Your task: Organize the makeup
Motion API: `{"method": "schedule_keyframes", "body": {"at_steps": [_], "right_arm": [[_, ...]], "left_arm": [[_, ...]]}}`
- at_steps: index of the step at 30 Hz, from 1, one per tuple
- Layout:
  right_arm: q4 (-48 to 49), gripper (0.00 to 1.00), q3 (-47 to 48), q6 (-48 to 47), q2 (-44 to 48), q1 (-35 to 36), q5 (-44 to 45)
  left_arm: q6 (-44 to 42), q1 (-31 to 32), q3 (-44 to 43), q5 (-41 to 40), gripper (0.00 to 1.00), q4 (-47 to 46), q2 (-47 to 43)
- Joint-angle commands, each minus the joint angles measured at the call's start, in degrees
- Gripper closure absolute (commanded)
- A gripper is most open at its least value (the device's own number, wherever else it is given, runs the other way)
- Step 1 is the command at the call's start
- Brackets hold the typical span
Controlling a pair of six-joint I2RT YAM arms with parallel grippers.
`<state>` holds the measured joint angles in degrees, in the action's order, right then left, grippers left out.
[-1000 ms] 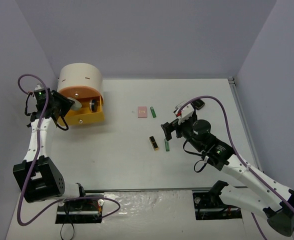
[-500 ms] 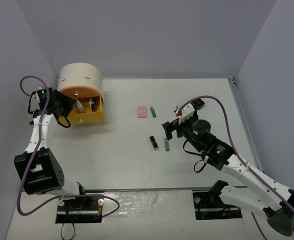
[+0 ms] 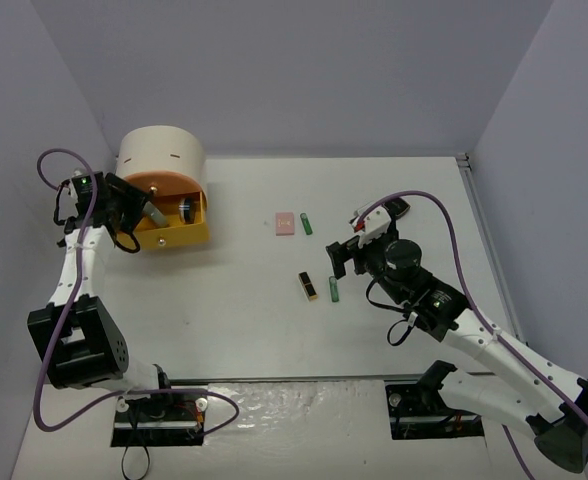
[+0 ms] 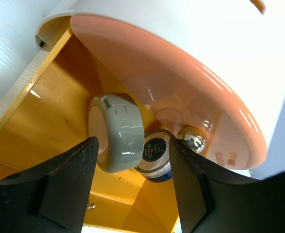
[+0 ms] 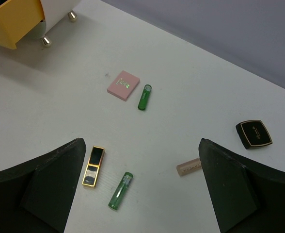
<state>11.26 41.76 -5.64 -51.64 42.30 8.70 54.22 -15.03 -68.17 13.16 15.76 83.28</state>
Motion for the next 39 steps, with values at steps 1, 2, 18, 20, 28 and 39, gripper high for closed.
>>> {"method": "schedule_keyframes", "body": {"at_steps": [1,2,18,20,28,39], "right_arm": [[2.6,0.0,1.6,1.1,0.3,-0.4,3.4],[2.4,0.0,2.1,1.3,0.2,-0.6,3.8],[-3.1,0.0,10.2,9.2,-8.3,-18.8,-0.9],[-3.1,0.0,11.7,10.8,-11.9,-24.3,-4.4],[-2.9,0.0,20.5,13.3,-30.6,-35.4,-8.1],[-3.8,0.0,34.1,25.2,-54.4,-40.0,-3.8]], "left_arm": [[-2.8,-0.2,-5.9,-0.5,0.43,0.0,-5.3],[-3.6,-0.2,-6.5,-0.9,0.43,1.0,-6.1],[-14.8,0.6,-6.0,5.0,0.36,8.2,-16.7],[-17.9,1.6,-4.9,7.2,0.32,10.1,-18.7],[-30.5,11.7,5.6,6.9,0.1,12.4,-28.4],[-32.4,17.9,19.0,5.6,0.05,7.0,-32.1]]}}
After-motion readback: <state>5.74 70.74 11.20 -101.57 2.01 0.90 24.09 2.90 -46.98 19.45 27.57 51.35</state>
